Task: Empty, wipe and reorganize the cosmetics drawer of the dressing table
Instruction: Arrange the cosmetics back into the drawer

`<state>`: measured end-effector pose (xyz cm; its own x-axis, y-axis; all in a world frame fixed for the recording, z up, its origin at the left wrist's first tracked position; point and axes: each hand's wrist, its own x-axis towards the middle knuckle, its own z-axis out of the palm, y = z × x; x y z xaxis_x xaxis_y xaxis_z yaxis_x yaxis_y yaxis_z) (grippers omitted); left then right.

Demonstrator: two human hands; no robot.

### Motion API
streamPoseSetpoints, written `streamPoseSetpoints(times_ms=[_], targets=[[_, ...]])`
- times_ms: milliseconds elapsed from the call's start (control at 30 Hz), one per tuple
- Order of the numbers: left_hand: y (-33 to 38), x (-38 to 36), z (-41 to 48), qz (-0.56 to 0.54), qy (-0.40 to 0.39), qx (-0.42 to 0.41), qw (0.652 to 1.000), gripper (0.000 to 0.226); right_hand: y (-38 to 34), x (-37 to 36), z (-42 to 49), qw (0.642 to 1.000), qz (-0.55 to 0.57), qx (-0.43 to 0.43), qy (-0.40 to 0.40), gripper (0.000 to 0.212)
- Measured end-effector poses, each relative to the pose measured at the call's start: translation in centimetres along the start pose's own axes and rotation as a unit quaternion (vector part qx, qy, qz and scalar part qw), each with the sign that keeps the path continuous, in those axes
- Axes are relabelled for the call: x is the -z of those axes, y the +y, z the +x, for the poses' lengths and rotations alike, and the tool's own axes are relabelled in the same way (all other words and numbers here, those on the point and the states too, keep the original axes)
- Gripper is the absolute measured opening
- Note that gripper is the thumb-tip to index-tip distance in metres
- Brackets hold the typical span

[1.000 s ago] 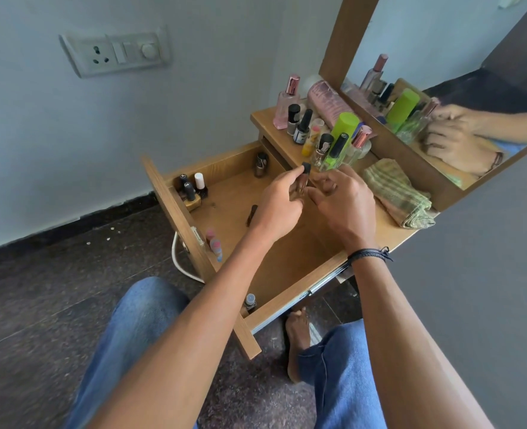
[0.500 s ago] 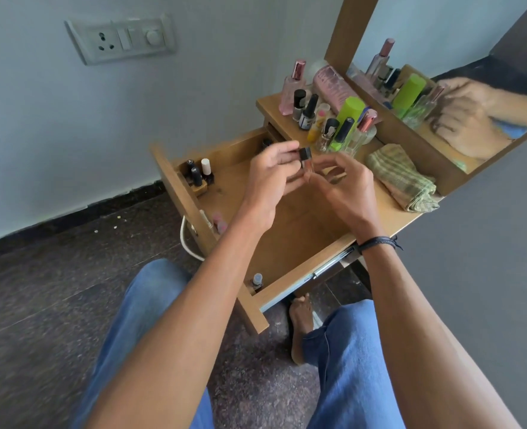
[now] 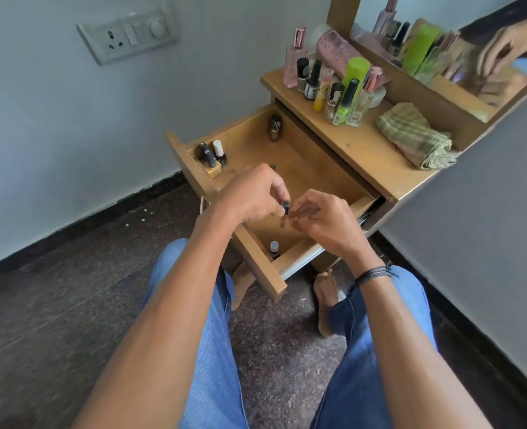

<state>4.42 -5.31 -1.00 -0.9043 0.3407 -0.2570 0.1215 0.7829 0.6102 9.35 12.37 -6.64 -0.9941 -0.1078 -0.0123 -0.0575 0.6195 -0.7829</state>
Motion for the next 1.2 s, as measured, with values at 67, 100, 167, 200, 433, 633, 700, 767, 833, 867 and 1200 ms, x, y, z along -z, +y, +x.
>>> streamPoseSetpoints(times_ms=[67, 100, 167, 200, 433, 633, 700, 767, 833, 867, 1200], targets=[[-0.3, -1.3, -1.1, 0.028, 0.001, 0.021, 0.999, 0.016, 0.3, 0.3, -0.4, 0.999, -0.043, 0.012, -0.019, 0.017], [-0.5, -2.0, -1.6, 0.048, 0.0, 0.028, 0.998, 0.015, 0.5, 0.3, -0.5, 0.998, -0.062, 0.014, -0.021, 0.019], [-0.6, -3.3, -2.4, 0.086, 0.009, 0.033, 0.996, 0.014, 0.8, 0.1, -0.7, 0.995, -0.101, 0.02, -0.011, 0.022], [-0.6, -3.7, -2.5, 0.1, 0.017, 0.033, 0.994, 0.013, 1.1, 0.0, -0.8, 0.993, -0.117, 0.026, -0.001, 0.022], [-0.3, -4.7, -2.5, 0.132, -0.015, 0.018, 0.991, 0.021, 2.0, -0.6, -1.0, 0.987, -0.142, 0.056, 0.039, 0.02], [-0.1, -4.1, -2.0, 0.15, -0.06, 0.017, 0.987, 0.017, 2.0, -0.9, -0.9, 0.984, -0.16, 0.063, 0.048, 0.018], [-0.1, -3.9, -1.9, 0.155, -0.083, 0.017, 0.984, 0.021, 2.0, -1.0, -0.9, 0.983, -0.164, 0.064, 0.053, 0.018], [-0.1, -3.7, -1.8, 0.168, -0.101, 0.02, 0.98, 0.032, 2.2, -1.2, -0.8, 0.982, -0.166, 0.062, 0.06, 0.018], [0.1, -3.6, -1.8, 0.189, -0.114, 0.02, 0.975, 0.044, 2.4, -1.3, -0.7, 0.982, -0.167, 0.059, 0.065, 0.018], [0.2, -3.5, -1.9, 0.201, -0.119, 0.019, 0.972, 0.049, 2.4, -1.4, -0.7, 0.981, -0.169, 0.059, 0.067, 0.018], [0.6, -3.5, -2.3, 0.234, -0.147, 0.023, 0.961, 0.06, 2.6, -1.6, -0.7, 0.979, -0.174, 0.067, 0.077, 0.019]])
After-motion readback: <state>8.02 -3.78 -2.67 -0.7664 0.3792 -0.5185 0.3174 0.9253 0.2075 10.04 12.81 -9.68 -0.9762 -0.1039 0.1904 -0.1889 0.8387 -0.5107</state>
